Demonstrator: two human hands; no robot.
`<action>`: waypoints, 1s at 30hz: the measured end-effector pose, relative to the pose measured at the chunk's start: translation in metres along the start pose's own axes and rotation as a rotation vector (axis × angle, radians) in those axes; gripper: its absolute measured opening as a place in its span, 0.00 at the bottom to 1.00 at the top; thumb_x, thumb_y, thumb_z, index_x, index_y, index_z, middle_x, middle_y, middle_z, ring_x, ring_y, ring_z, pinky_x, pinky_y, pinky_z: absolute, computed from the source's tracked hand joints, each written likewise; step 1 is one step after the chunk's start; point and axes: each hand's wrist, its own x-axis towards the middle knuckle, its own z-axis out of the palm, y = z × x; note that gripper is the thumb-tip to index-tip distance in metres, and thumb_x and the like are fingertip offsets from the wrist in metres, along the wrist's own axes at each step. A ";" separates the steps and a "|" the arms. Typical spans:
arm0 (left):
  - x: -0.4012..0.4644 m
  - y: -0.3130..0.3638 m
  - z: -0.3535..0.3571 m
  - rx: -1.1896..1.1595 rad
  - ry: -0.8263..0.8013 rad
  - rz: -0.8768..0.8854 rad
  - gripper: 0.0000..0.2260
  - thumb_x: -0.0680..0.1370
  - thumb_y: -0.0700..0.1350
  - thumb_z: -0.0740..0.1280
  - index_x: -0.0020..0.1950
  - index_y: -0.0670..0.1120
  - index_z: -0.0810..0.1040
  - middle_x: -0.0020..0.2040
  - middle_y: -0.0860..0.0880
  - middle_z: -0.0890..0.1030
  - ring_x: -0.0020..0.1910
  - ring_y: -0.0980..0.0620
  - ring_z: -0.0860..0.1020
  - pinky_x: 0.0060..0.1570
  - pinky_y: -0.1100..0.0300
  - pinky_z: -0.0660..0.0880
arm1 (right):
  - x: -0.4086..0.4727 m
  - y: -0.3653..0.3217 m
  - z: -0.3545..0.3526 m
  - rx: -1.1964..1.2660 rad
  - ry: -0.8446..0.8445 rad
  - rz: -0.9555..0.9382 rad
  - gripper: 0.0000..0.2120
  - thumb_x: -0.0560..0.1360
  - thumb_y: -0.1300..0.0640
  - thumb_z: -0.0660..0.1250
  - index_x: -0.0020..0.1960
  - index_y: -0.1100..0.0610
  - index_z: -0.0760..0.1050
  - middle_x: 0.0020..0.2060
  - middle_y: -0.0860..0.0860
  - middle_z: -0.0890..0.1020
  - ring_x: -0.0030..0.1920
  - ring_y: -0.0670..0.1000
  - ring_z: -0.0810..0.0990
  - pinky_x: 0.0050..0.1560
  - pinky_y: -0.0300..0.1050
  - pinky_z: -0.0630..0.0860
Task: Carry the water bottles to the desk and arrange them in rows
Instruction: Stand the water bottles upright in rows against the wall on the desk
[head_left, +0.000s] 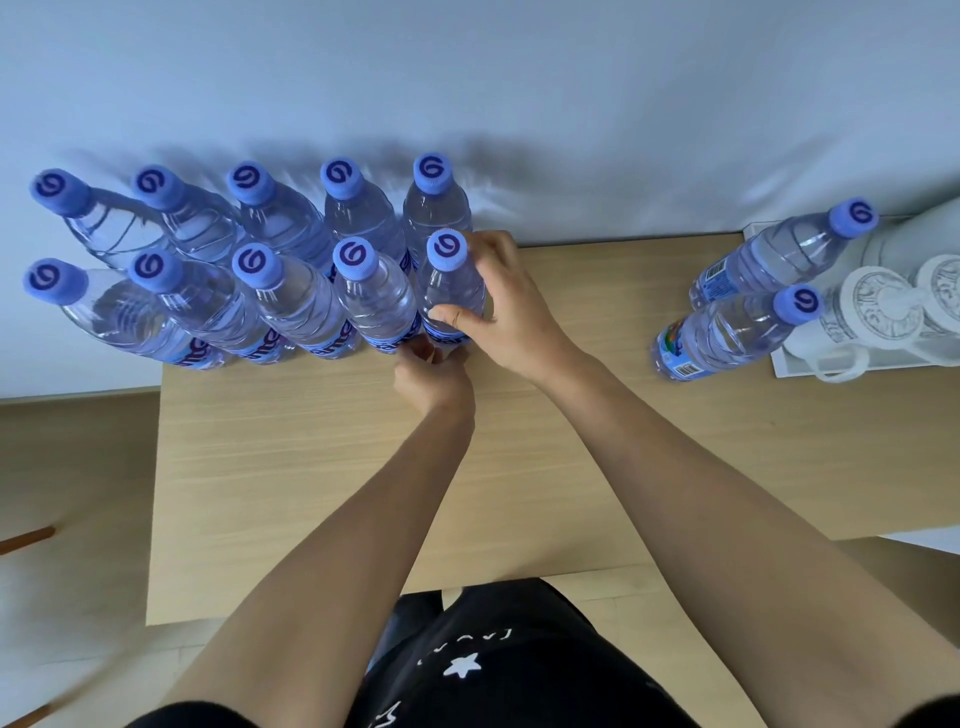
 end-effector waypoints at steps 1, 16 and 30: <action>0.000 0.000 -0.001 0.003 -0.010 0.005 0.18 0.70 0.35 0.76 0.58 0.39 0.77 0.54 0.42 0.82 0.50 0.47 0.80 0.46 0.63 0.71 | 0.000 -0.001 0.000 -0.001 0.001 0.000 0.30 0.72 0.61 0.76 0.71 0.62 0.70 0.61 0.54 0.69 0.62 0.45 0.70 0.63 0.25 0.63; -0.039 0.003 -0.049 0.080 -0.359 0.217 0.24 0.74 0.38 0.73 0.68 0.45 0.70 0.60 0.54 0.73 0.59 0.55 0.72 0.55 0.60 0.72 | -0.054 -0.013 -0.023 0.048 0.083 0.188 0.44 0.72 0.59 0.77 0.80 0.55 0.55 0.77 0.49 0.63 0.77 0.49 0.60 0.70 0.34 0.56; -0.112 0.030 -0.020 0.199 -0.656 0.560 0.21 0.74 0.40 0.73 0.65 0.46 0.74 0.60 0.56 0.75 0.62 0.56 0.72 0.60 0.63 0.68 | -0.118 -0.032 -0.119 0.048 0.455 0.233 0.35 0.75 0.59 0.74 0.77 0.54 0.61 0.72 0.47 0.69 0.72 0.42 0.65 0.74 0.42 0.60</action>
